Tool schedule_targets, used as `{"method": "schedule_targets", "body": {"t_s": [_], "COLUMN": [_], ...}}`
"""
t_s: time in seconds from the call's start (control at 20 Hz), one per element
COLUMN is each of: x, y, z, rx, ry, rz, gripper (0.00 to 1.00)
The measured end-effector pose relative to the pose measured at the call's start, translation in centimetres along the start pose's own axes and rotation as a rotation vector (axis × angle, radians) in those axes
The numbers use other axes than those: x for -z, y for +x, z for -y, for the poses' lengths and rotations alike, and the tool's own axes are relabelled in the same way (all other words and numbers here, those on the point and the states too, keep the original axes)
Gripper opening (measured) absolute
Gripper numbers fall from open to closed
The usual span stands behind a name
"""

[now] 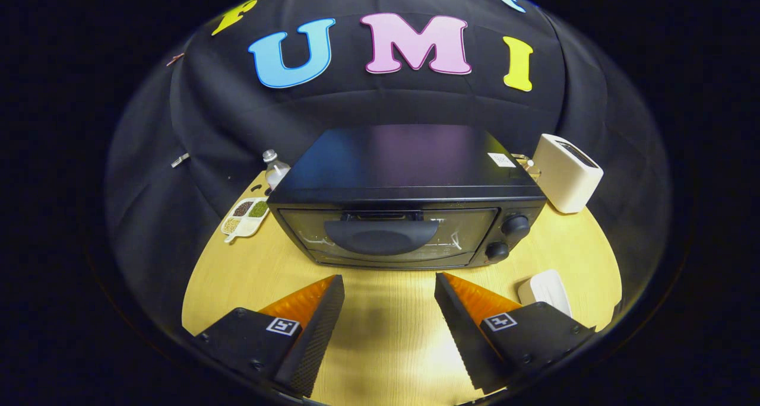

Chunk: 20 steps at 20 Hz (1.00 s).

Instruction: Open the toaster oven, put the food inside, and close the toaster oven door.

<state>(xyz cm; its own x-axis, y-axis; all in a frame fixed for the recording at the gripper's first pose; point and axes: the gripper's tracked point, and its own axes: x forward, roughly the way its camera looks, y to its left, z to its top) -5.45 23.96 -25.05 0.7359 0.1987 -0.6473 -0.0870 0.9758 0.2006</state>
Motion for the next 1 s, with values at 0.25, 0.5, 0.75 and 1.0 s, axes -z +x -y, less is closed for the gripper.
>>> {"method": "schedule_targets", "body": {"t_s": [0.25,0.5,0.75,1.0], "x": [-2.5,-7.7,-13.8,-19.4], "y": [-2.0,-5.4,-9.8,-14.9], "z": [1.2,2.9,5.3,8.5], "rx": [-0.025,-0.054,-0.042,-0.005], "ry": [0.022,0.046,0.019,0.001], "rz": [0.053,0.167,0.315,0.502], "gripper": [0.96,0.96,0.96,0.96]}}
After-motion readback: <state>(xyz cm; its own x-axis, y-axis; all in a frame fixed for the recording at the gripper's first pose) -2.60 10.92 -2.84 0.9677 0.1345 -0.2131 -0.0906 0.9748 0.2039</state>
